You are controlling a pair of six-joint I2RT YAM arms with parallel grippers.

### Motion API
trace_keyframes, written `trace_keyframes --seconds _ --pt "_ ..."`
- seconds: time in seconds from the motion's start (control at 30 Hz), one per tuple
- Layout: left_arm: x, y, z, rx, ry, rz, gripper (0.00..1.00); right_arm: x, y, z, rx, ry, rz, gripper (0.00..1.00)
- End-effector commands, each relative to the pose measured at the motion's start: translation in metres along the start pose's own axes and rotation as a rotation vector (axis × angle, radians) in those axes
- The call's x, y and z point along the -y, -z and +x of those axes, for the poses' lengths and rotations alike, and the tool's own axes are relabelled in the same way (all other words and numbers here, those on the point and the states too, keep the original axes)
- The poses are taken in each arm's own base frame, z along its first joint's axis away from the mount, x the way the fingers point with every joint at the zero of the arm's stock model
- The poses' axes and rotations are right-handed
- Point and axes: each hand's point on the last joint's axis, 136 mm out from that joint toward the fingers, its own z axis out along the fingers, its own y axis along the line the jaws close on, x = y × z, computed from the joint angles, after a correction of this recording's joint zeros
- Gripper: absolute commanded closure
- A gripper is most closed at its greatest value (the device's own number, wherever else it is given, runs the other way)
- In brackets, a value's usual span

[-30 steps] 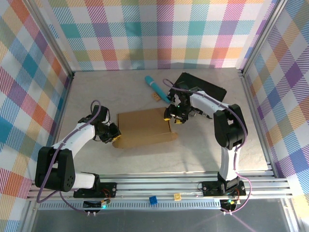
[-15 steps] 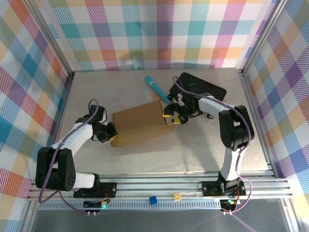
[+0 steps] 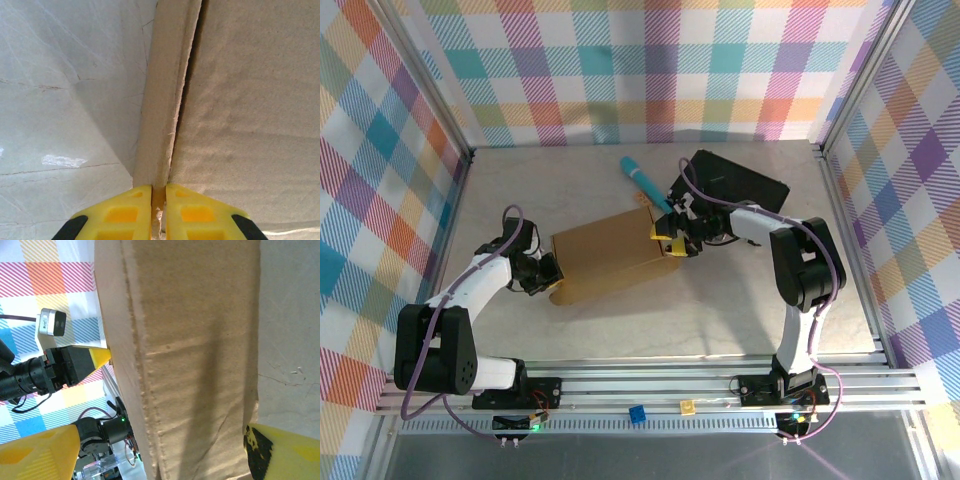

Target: Fold the paper box

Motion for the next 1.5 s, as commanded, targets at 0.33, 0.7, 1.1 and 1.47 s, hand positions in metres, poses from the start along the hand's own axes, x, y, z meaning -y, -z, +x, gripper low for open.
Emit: trace_keyframes --seconds 0.33,0.7,1.1,1.47 --pt "-0.04 -0.012 0.02 -0.074 0.029 -0.139 0.87 -0.016 -0.039 -0.01 -0.087 0.043 -0.038 0.17" --pt "-0.049 -0.011 0.019 -0.074 0.044 -0.177 0.89 0.021 -0.005 -0.012 0.008 0.016 0.137 0.16" --pt "-0.049 -0.011 0.017 -0.08 0.047 -0.168 0.9 0.005 -0.029 -0.012 -0.121 0.0 -0.036 0.15" --pt "-0.049 -0.012 0.017 -0.077 0.049 -0.162 0.9 -0.006 -0.052 -0.011 -0.154 -0.021 -0.079 0.19"
